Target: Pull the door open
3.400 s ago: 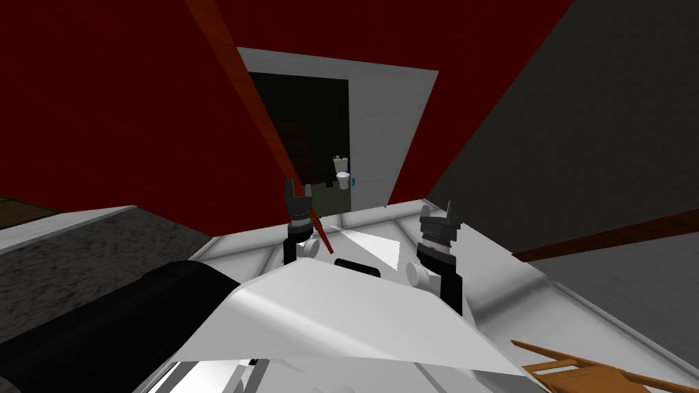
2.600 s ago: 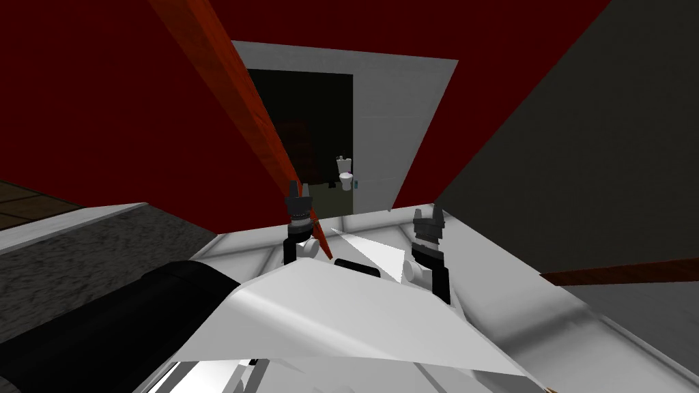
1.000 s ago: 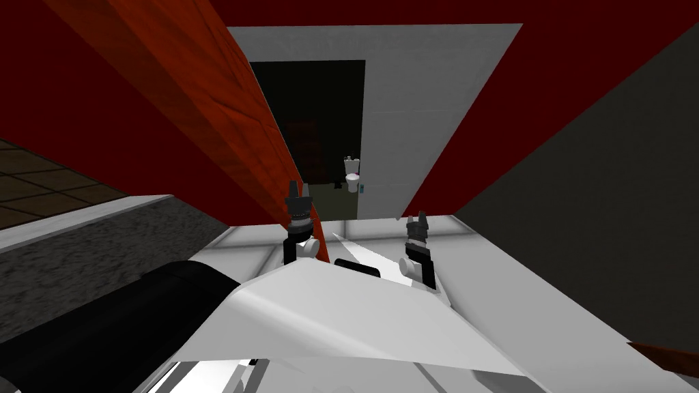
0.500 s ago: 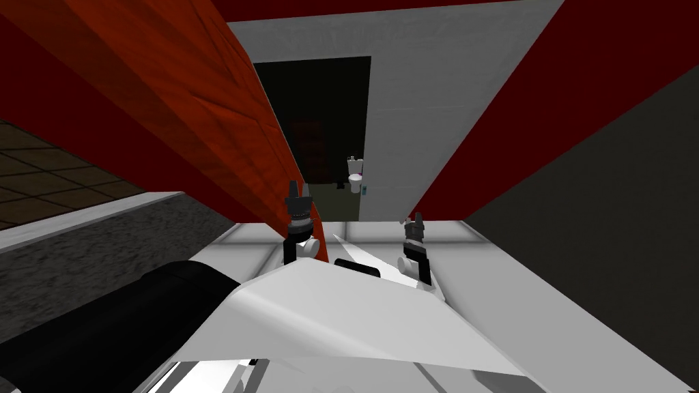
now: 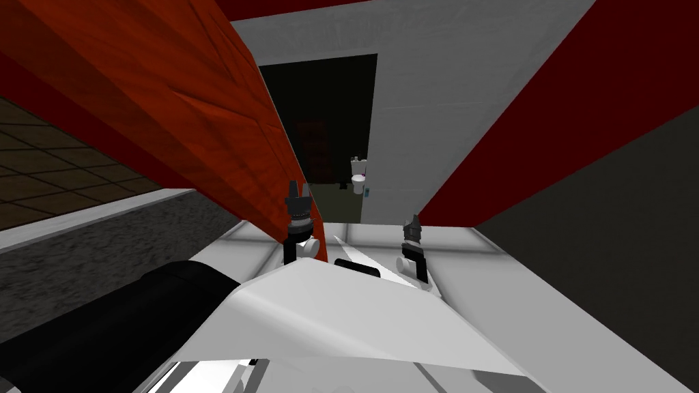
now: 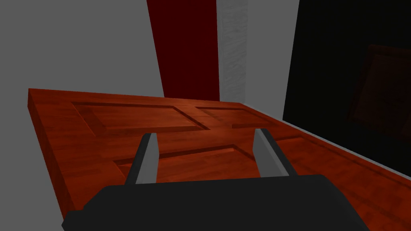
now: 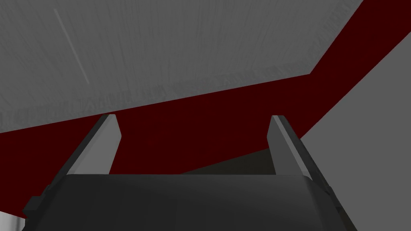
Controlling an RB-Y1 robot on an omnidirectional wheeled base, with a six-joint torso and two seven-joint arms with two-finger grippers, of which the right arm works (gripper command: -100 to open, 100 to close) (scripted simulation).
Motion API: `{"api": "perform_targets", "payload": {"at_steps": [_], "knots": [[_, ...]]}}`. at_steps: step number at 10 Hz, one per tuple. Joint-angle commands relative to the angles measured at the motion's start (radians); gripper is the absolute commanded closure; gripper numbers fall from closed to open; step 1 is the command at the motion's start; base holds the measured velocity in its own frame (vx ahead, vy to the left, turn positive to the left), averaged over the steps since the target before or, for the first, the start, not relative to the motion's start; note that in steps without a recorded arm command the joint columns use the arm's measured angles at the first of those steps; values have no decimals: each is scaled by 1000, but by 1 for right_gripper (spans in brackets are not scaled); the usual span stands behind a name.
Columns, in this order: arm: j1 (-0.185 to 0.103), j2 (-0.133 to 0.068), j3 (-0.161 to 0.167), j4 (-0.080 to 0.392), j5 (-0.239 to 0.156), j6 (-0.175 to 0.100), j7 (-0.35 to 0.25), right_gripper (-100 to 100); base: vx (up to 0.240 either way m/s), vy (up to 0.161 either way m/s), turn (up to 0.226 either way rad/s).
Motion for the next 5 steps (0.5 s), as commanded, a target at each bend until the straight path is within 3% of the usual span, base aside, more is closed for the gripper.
{"api": "perform_targets", "payload": {"at_steps": [1, 5], "knots": [[-18, -1, -3, 40, -10, -8, 10, -100, 104, -20, 93], [-57, 2, -7, 138, -32, -32, 33, -100, 91, -34, 112]]}}
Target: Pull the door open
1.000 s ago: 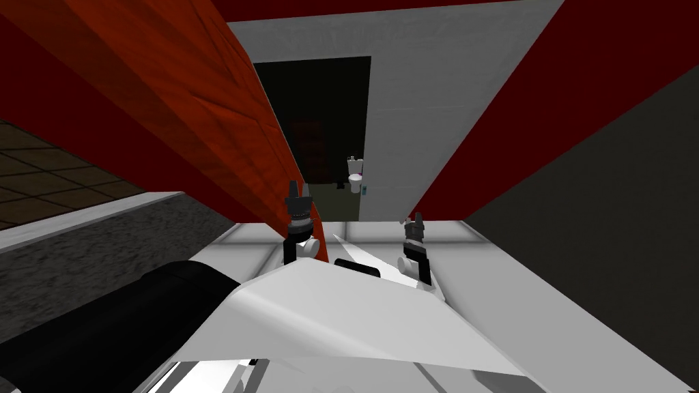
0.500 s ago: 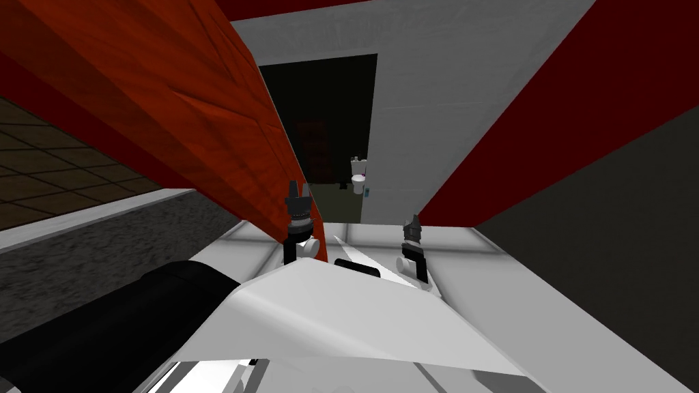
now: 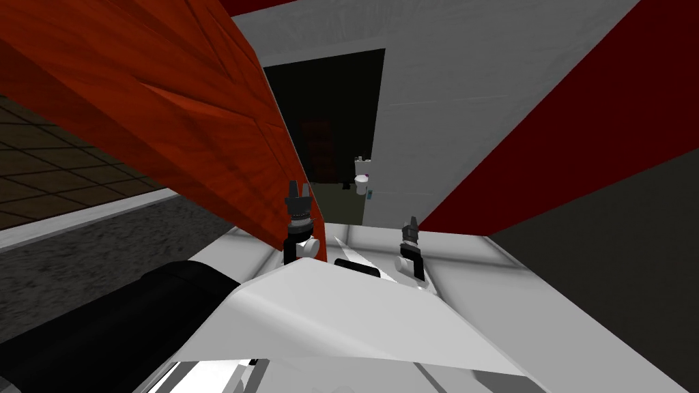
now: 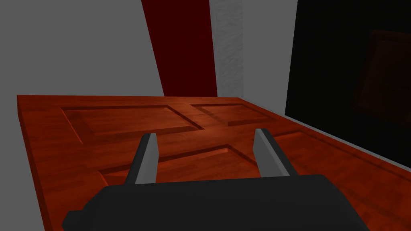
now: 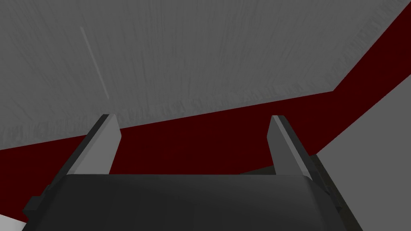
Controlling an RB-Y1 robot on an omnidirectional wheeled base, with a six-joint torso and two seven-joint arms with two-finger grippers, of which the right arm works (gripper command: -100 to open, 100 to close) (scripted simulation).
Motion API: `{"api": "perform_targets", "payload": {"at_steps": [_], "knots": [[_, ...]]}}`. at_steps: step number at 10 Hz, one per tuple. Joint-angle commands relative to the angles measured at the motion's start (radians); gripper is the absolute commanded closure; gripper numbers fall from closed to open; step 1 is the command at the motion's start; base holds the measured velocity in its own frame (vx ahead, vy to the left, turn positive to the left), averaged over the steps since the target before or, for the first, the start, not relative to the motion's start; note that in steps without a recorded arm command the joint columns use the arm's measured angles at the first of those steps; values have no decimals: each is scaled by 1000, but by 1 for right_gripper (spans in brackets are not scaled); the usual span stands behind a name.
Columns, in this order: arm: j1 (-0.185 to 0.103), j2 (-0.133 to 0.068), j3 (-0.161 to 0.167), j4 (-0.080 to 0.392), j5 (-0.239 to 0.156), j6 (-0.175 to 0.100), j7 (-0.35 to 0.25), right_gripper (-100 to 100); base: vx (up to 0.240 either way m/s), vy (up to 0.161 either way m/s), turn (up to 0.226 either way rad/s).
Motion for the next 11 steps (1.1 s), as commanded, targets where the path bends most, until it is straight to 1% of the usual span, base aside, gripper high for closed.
{"api": "perform_targets", "payload": {"at_steps": [1, 7, 11], "knots": [[-19, 0, -2, 47, -10, -13, 8, -100, 97, -29, 101], [-75, 11, -8, 190, -42, -50, 42, -100, 96, -24, 120], [-110, 22, -12, 279, -63, -74, 64, -100, 93, -28, 121]]}}
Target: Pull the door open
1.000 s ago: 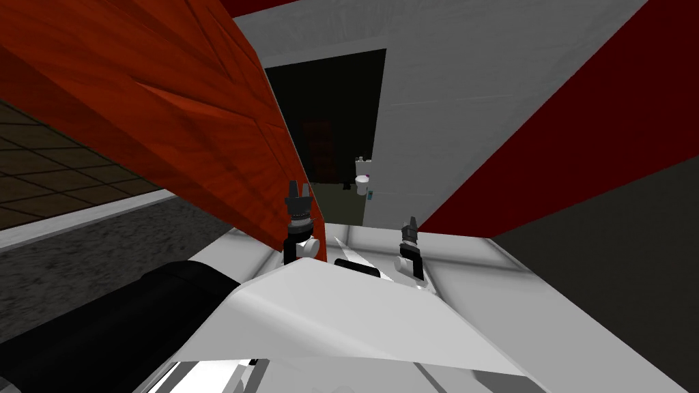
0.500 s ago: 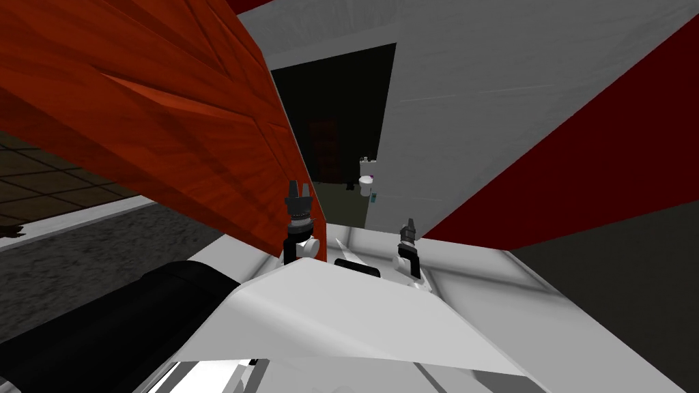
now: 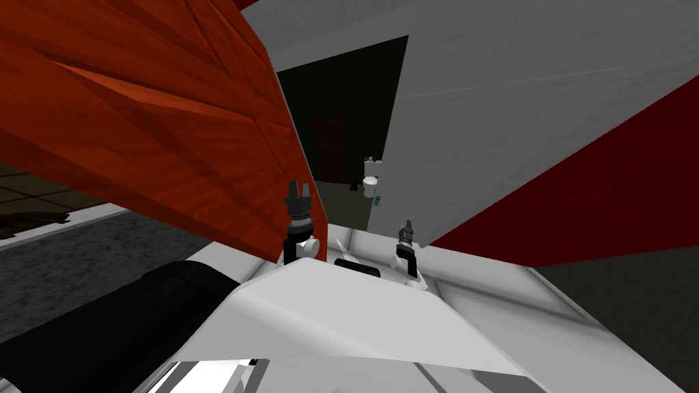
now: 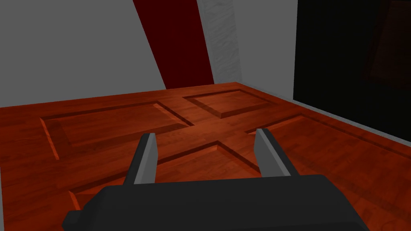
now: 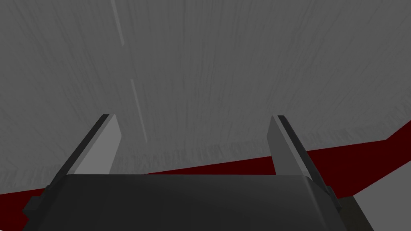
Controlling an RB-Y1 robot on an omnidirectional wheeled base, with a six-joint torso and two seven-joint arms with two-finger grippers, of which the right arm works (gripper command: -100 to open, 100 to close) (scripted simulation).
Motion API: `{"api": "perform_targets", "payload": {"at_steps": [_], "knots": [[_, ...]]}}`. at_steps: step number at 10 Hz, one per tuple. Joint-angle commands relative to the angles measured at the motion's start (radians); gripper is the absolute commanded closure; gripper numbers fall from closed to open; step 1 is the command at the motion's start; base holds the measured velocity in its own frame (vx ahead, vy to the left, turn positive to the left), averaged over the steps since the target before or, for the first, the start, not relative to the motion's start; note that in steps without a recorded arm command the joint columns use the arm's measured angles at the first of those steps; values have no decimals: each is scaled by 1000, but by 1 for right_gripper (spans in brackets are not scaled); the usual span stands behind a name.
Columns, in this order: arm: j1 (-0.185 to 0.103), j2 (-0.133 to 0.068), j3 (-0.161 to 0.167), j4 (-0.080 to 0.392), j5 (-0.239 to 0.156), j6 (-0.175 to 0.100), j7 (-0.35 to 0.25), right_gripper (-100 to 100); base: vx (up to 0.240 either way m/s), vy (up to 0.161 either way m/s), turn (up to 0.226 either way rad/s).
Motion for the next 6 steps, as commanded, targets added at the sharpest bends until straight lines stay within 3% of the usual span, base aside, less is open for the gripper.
{"api": "perform_targets", "payload": {"at_steps": [1, 6], "knots": [[-11, 7, -1, 33, -8, -10, 10, -100, 76, -31, 118], [-51, 25, -5, 134, -32, -37, 35, -100, 86, -31, 124]]}}
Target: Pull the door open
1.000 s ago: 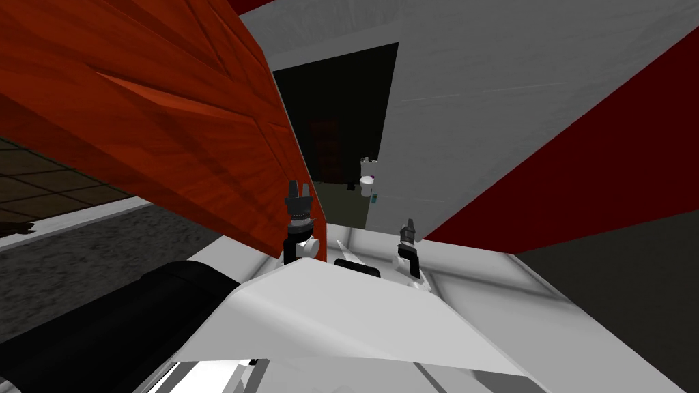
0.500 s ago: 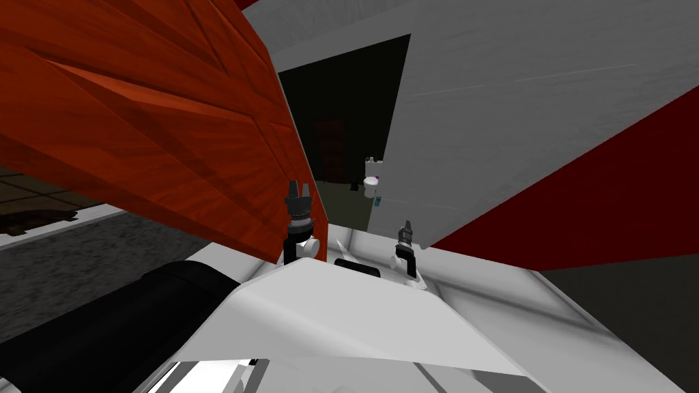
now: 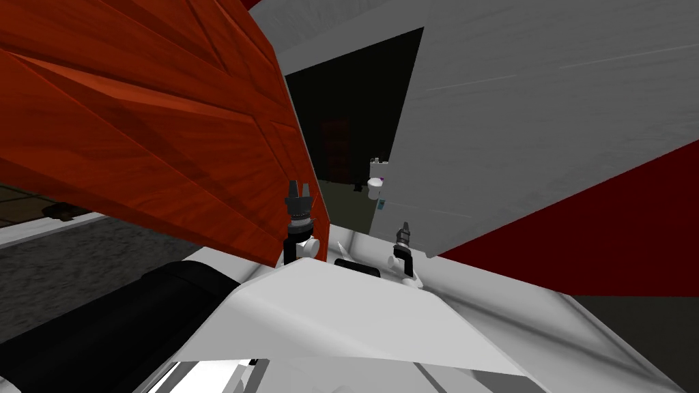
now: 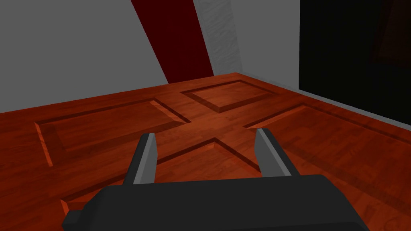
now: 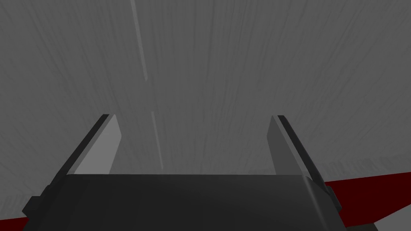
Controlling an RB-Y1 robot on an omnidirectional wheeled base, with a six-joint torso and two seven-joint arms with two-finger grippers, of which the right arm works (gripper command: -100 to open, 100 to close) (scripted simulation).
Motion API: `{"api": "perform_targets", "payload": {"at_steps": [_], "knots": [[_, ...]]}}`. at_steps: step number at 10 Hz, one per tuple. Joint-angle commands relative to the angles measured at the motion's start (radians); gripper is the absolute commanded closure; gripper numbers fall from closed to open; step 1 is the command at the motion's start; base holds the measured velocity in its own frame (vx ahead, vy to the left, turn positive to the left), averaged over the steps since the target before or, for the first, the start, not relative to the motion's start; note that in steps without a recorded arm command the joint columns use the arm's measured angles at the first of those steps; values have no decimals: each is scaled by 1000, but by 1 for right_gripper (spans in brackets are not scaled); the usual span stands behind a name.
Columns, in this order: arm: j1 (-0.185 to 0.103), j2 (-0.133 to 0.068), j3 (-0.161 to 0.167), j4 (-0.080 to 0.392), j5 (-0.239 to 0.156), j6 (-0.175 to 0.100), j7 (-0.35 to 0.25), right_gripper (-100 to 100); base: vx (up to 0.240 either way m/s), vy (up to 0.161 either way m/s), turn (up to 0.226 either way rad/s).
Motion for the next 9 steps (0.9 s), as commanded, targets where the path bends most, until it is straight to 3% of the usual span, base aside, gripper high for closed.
{"api": "perform_targets", "payload": {"at_steps": [1, 5, 7, 9], "knots": [[-14, 6, -1, 38, -7, -14, 7, -100, 81, -35, 132], [-55, 32, -5, 141, -32, -42, 32, -100, 102, -41, 159], [-66, 41, -6, 168, -39, -50, 39, -100, 91, -44, 146], [-90, 63, -8, 230, -53, -67, 54, -100, 90, -47, 200]]}}
